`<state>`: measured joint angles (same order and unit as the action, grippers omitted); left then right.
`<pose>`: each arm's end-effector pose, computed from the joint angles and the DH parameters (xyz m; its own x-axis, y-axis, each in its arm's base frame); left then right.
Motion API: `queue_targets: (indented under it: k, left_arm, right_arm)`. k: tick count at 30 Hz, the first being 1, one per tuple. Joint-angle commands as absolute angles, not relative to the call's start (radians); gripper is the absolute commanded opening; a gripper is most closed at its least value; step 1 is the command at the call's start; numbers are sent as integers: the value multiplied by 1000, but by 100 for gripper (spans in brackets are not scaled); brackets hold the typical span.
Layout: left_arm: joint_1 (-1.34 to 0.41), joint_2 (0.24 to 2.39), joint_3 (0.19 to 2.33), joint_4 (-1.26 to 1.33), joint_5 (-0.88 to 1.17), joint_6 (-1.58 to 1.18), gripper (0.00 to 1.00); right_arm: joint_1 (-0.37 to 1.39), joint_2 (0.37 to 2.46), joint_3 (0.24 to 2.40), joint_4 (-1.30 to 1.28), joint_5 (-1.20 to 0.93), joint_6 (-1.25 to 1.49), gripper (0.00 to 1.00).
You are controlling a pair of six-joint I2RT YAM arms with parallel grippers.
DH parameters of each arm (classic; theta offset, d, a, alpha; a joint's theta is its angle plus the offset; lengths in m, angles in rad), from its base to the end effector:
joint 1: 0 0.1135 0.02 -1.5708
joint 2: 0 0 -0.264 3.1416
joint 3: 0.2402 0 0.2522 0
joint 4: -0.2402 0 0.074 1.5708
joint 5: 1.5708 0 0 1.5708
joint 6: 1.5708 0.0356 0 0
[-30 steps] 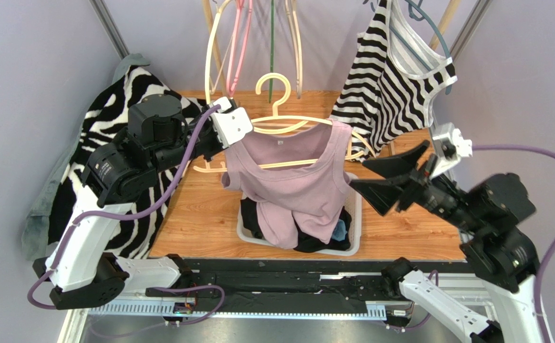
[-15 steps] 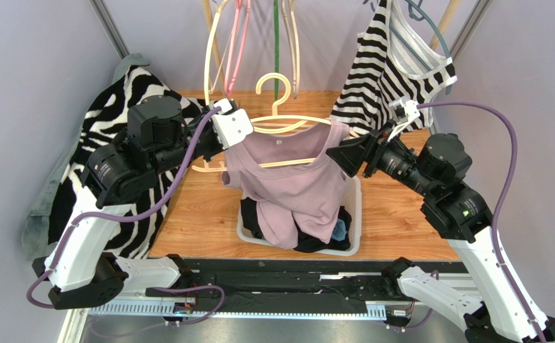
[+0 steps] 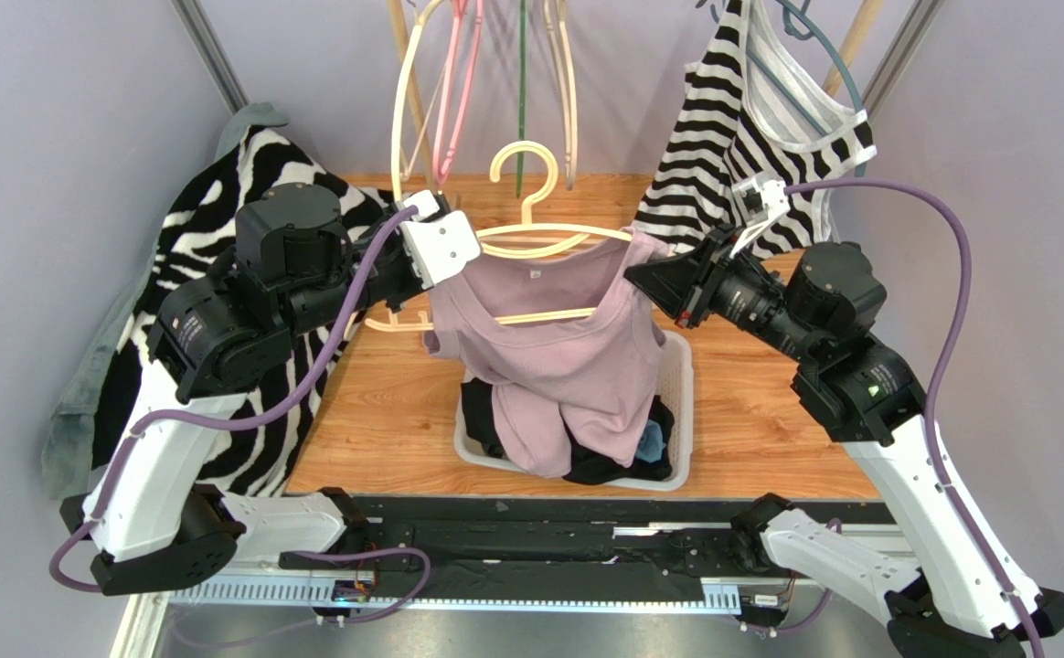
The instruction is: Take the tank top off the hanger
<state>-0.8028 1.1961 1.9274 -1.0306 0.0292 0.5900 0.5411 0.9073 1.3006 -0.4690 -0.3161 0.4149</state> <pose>0.1176 -0.1233 0.5351 0.2406 0.5514 -0.7988 0.7275 0.4423 0.5245 0.1385 0.0961 0.4626 -0.3638 0.2284 -0.9031 -0.6650 0.6151 0.4235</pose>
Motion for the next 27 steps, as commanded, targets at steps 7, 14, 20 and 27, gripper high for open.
queue_targets:
  k: [7,14,20,27]
  left_arm:
    - [-807,1132,1859,-997,34,604,0]
    - [-776,1086,1842,-1019,60,589,0]
    - [-733,1034,1865,-1040,87,572,0]
    - [-690,1009,1908,-1049,84,563,0]
  right_arm:
    - [548,770,1414,-534,-169,315,0]
    - [546,778,1419,-640,65,249,0]
    - [537,769,1324,-690,161,222,0]
    - [523,707,1247,-758,179,224,0]
